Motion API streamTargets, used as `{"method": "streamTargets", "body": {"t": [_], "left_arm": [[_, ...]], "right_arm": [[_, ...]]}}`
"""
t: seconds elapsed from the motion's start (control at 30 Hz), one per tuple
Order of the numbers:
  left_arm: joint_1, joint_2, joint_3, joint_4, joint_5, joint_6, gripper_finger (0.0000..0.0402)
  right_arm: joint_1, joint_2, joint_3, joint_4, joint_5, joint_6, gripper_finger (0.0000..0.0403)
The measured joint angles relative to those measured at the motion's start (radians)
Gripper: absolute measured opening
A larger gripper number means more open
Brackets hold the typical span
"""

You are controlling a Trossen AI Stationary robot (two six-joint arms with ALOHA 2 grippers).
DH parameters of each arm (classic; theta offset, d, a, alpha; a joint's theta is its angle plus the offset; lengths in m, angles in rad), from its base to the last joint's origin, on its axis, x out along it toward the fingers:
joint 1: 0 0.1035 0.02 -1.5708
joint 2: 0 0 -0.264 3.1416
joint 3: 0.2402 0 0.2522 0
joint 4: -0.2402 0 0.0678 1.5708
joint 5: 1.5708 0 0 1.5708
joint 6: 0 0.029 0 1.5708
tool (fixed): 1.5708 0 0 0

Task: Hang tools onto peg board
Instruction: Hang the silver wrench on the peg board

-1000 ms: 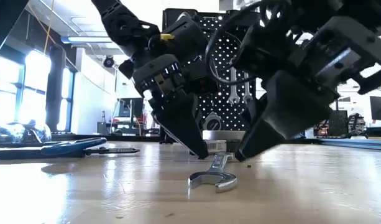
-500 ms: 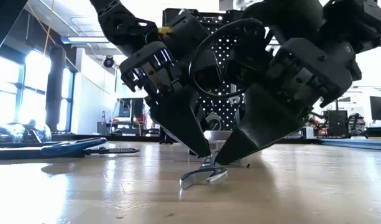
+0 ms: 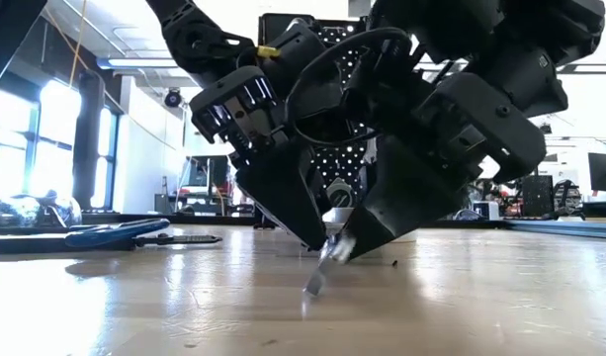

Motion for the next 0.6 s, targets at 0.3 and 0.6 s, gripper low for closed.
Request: {"method": "streamTargets", "body": {"t": [0.3,0.6], "left_arm": [[0.005,0.0,0.006,-0.076,-0.053,0.054,0.0],[0.006,0.0,0.009,-0.093,-0.046,0.078,0.0]], "right_arm": [[0.004,0.0,0.065,-0.013,0.034,0.003,0.0077],[0.004,-0.001,0.074,-0.043,0.042,-0.007,0.0077]]}}
